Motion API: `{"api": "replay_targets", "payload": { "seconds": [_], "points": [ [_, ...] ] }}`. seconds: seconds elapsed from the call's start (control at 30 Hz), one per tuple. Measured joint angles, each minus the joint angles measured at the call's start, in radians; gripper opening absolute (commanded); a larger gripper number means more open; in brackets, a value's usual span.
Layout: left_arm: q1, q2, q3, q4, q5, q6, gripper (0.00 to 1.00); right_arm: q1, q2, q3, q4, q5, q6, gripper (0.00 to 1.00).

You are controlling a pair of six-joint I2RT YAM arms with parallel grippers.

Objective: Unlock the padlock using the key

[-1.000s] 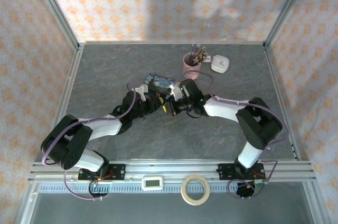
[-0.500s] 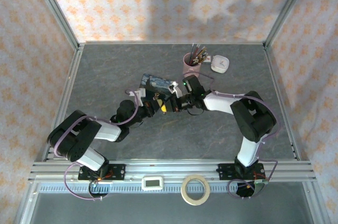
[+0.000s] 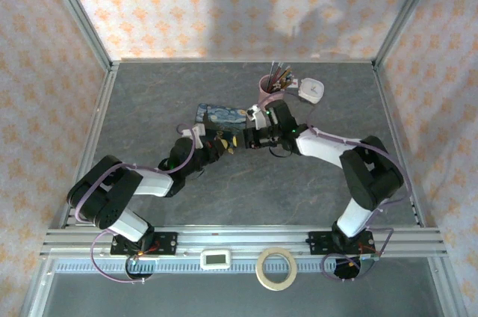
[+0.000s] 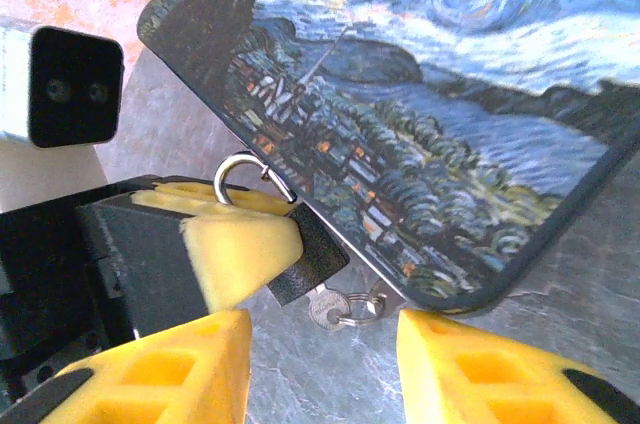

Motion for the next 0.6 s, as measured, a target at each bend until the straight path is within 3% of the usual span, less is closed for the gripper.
{"api": "replay_targets", "payload": {
  "seconds": [0.3,0.37,0.53,0.6],
  "points": [
    [-0.014,0.171,0.008,0.024,-0.028,-0.062,0.01,0.011,-0.051,-0.02,-0.003,0.155,-0.018,0.43],
    [-0.019,0.196,0.008,0.065,-0.025,-0.081,0.07,0.023,-0.051,-0.021,-0.004,0.176,-0.019,0.43],
    [-0.019,0.225,-0.01,0.168,-0.014,-0.134,0.43,0.057,-0.052,-0.026,-0.008,0.225,-0.034,0.44],
    [-0.019,0.209,-0.02,0.19,-0.01,-0.147,0.52,0.067,-0.057,-0.026,-0.008,0.241,-0.041,0.45]
  ]
}}
